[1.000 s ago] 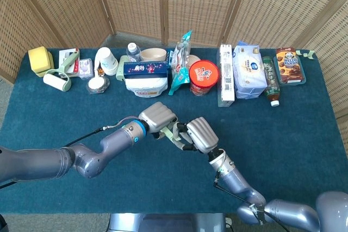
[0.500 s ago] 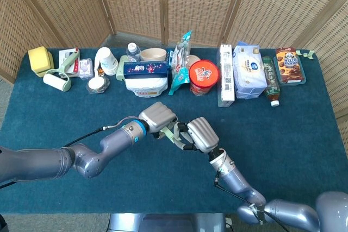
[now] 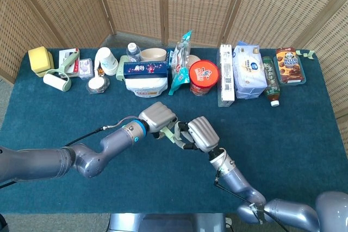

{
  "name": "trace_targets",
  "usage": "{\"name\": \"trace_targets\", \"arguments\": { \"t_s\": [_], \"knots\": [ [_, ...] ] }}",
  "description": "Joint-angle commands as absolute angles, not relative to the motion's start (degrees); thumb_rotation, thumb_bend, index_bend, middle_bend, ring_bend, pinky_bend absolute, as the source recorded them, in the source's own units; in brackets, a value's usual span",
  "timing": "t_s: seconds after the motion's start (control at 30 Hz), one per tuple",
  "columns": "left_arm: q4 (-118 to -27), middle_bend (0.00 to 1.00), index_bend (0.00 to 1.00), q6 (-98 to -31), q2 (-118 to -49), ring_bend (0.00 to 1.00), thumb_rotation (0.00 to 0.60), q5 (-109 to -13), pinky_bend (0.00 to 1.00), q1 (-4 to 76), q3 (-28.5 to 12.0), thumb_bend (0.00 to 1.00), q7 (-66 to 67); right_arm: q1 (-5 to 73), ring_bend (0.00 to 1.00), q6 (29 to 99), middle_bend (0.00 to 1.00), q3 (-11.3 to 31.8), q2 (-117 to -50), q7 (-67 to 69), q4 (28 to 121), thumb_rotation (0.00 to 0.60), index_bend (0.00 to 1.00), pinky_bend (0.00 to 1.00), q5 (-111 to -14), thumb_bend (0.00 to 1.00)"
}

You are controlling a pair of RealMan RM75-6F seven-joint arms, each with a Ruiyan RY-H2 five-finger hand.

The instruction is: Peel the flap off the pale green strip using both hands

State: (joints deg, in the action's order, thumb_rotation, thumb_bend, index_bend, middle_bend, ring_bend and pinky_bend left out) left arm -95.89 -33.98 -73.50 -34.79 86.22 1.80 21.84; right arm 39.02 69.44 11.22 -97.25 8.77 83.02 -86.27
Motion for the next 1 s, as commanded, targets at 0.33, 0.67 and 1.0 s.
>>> {"name": "trace_targets", "arguments": {
  "t_s": [0.33,0.67,1.0],
  "knots": [
    [-96.2,1.00,0.61,-34.7,-72.3,1.00,0.600,-35.5,1.00,85.0,2.3,0.38,21.3,37.8,1.00,70.1,1.00,10.7,-95.4,9.6,83.4,0.600,0.83,0.82,-86.1,0.49],
    [-96.6,1.00,0.61,-35.1,-71.2,1.00,0.600,-37.0,1.00,82.8,2.7,0.37,20.2,36.6,1.00,71.0,1.00,10.4,-94.3,10.9,83.2,0.600,0.84,0.82,-86.1,0.50],
    [-97.4,1.00,0.61,-36.2,-69.9,1.00,0.600,-39.1,1.00,79.8,2.8,0.37,18.9,35.4,1.00,71.8,1.00,10.0,-92.3,12.2,83.1,0.600,0.82,0.82,-86.2,0.50]
  ]
}}
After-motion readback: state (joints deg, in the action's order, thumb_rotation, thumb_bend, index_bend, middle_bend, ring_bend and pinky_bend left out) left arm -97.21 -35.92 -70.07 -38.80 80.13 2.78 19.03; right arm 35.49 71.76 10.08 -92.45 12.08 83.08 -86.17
